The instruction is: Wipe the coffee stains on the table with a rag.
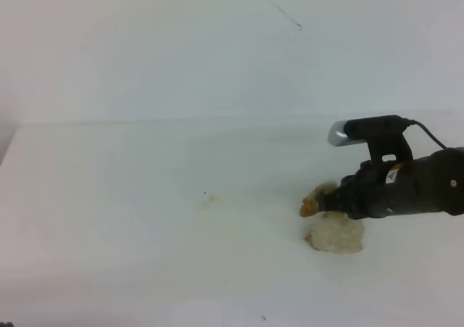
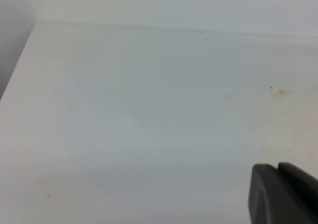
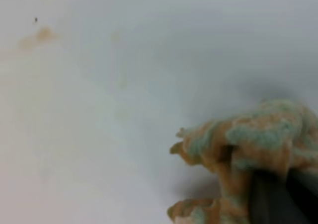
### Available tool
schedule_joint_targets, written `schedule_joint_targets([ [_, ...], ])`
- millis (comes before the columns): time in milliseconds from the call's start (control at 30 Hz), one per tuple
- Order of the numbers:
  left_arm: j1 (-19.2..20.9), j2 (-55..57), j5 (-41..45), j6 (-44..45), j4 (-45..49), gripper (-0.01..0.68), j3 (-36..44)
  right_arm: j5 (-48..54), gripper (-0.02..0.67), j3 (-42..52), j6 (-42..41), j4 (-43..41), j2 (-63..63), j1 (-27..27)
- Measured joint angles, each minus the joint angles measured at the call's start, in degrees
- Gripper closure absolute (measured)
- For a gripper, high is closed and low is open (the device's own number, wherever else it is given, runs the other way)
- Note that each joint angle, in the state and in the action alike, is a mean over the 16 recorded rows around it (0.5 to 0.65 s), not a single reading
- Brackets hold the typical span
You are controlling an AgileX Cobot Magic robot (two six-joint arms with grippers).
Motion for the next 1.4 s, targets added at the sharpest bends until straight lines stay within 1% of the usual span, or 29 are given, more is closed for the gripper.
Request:
schedule_joint_targets([
  [267, 0.0, 0.0, 0.0, 0.0, 0.0, 0.675, 0.0, 1.8, 0.317, -2.1, 0.3, -0.8, -2.3, 0.0],
  [333, 0.0, 0.0, 0.0, 0.0, 0.0, 0.675, 0.0, 3.0, 0.282, -2.8, 0.2, -1.8, -4.0, 0.0],
  [400, 0.0, 0.0, 0.0, 0.0, 0.0, 0.675, 0.0, 4.6, 0.277, -3.7, 0.2, -3.3, -6.2, 0.0],
  [433, 0.0, 0.0, 0.0, 0.0, 0.0, 0.675, 0.0, 5.5, 0.284, -4.1, 0.2, -4.3, -7.5, 0.0],
  [533, 0.0, 0.0, 0.1, 0.0, 0.0, 0.675, 0.0, 8.7, 0.336, -5.1, 0.2, -8.0, -12.3, 0.0],
  [767, 0.0, 0.0, 0.0, 0.0, 0.0, 0.675, 0.0, 18.6, 0.521, -5.6, 1.6, -19.0, -26.8, -0.1],
  [833, 0.0, 0.0, 0.0, 0.0, 0.0, 0.675, 0.0, 20.8, 0.573, -4.5, 2.8, -22.1, -31.5, -0.1],
  [933, 0.0, 0.0, 0.0, 0.0, 0.0, 0.675, 0.0, 22.6, 0.629, -1.7, 5.3, -26.3, -38.5, -0.1],
  [1033, 0.0, 0.1, 0.0, 0.0, 0.0, 0.675, 0.0, 22.9, 0.642, 1.9, 8.1, -29.5, -44.9, -0.1],
  [1200, 0.0, 0.1, 0.0, 0.0, 0.0, 0.675, 0.0, 21.2, 0.645, 8.3, 12.3, -33.3, -53.7, -0.1],
  [1400, 0.0, 0.2, 0.2, 0.0, 0.0, 0.675, 0.0, 19.3, 0.646, 13.1, 15.0, -35.9, -59.4, -0.1],
])
